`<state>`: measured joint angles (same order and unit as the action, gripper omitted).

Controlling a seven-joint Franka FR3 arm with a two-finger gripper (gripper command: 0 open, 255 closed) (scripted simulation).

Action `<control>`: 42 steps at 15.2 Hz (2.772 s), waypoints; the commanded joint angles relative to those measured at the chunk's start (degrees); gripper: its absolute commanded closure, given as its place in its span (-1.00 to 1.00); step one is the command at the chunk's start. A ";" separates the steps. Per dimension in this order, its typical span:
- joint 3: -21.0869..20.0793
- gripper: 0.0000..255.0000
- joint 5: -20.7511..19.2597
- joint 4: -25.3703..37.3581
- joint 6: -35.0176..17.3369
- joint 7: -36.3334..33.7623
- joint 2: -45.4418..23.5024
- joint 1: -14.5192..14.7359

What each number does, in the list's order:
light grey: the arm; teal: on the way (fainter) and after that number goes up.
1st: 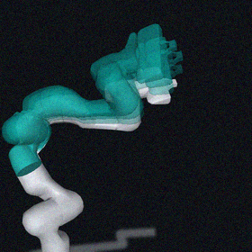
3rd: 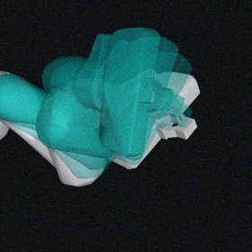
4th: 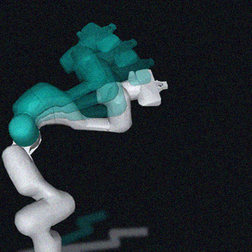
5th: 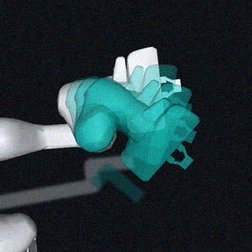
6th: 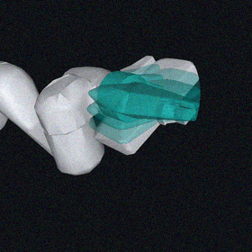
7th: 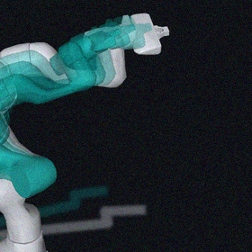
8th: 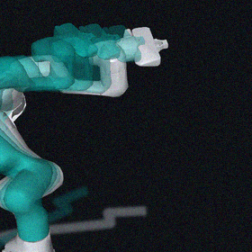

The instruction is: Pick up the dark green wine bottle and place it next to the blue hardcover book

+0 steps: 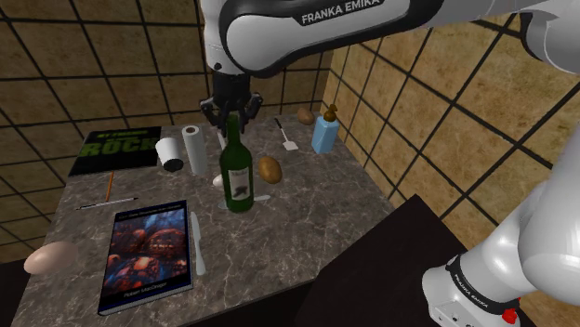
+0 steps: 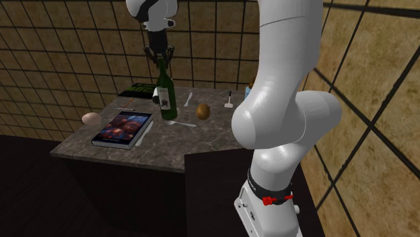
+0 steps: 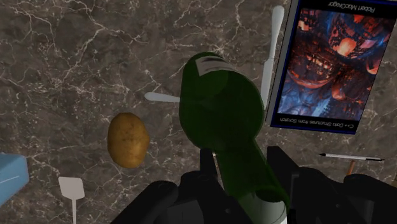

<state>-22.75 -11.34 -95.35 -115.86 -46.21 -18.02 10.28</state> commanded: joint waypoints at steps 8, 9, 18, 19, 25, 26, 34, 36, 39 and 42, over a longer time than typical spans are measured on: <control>0.58 1.00 -1.63 -3.32 -5.90 -1.34 -2.77 0.40; 0.66 1.00 -1.81 -3.70 -6.54 -1.49 -3.06 0.43; 1.42 1.00 -3.50 -6.38 -11.75 -2.80 -5.84 0.85; 1.42 1.00 -3.50 -6.37 -11.75 -2.80 -5.84 0.85; 1.43 1.00 -3.50 -6.37 -11.75 -2.80 -5.84 0.86; 1.43 -1.00 -3.50 -6.37 -11.76 -2.81 -5.85 0.86; 0.59 -1.00 -1.85 -4.82 -7.36 -1.78 -2.78 0.44; 0.41 -1.00 -1.45 -4.28 -6.17 -1.53 -2.05 0.36; 0.41 -1.00 -1.45 -4.28 -6.17 -1.53 -2.05 0.37; 0.42 -1.00 -1.45 -4.28 -6.17 -1.53 -2.05 0.37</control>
<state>-22.33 -12.79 -99.63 -122.05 -47.74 -20.08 10.65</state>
